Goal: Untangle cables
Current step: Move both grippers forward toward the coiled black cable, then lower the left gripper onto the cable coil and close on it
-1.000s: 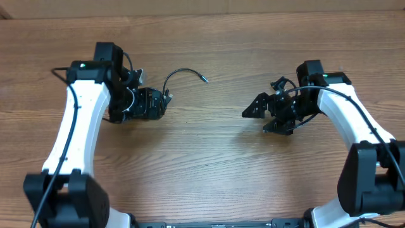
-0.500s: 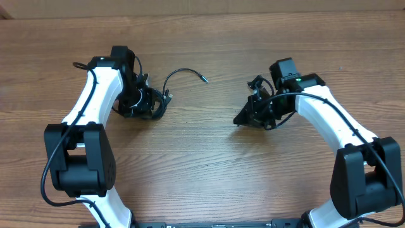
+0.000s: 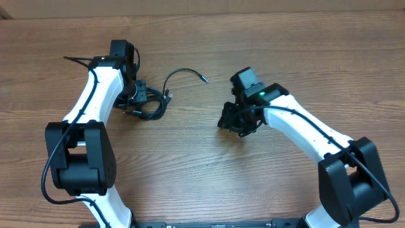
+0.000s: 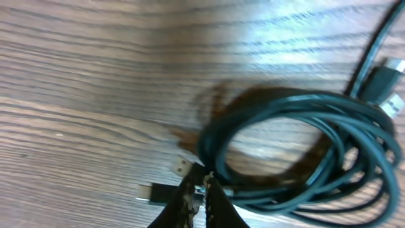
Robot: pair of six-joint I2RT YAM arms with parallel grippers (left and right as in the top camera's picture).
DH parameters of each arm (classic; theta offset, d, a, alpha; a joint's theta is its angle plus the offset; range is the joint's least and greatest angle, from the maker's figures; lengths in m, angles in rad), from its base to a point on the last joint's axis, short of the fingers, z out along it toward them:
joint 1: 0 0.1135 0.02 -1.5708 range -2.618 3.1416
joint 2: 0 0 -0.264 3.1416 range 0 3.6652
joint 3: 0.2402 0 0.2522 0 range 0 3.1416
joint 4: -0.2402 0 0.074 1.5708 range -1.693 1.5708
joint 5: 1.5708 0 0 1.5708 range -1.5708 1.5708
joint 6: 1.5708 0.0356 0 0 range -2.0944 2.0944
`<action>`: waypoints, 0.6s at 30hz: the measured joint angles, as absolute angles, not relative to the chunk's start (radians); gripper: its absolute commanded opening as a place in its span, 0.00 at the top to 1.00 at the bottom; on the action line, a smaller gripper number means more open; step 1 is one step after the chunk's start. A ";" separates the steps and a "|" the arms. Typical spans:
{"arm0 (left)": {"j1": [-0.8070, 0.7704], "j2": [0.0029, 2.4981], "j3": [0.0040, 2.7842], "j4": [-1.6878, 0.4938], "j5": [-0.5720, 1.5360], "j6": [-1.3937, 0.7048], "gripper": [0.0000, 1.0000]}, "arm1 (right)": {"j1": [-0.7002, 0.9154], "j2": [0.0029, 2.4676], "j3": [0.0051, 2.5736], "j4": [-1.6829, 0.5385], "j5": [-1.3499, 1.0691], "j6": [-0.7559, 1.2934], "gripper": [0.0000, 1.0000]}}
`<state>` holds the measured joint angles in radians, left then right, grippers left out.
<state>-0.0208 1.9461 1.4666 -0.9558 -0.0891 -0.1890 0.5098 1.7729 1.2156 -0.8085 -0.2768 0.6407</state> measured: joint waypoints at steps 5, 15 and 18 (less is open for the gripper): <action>-0.021 1.946 1.467 -0.928 -0.156 -0.220 0.83 | 0.560 1.782 1.192 -0.677 -0.189 0.694 0.45; -0.002 1.947 1.390 -0.792 -0.175 -0.287 0.80 | 0.585 1.784 1.175 -0.655 -0.111 0.704 0.00; -0.002 1.947 1.354 -0.765 -0.104 -0.273 0.77 | 0.585 1.784 1.174 -0.655 -0.097 0.707 0.00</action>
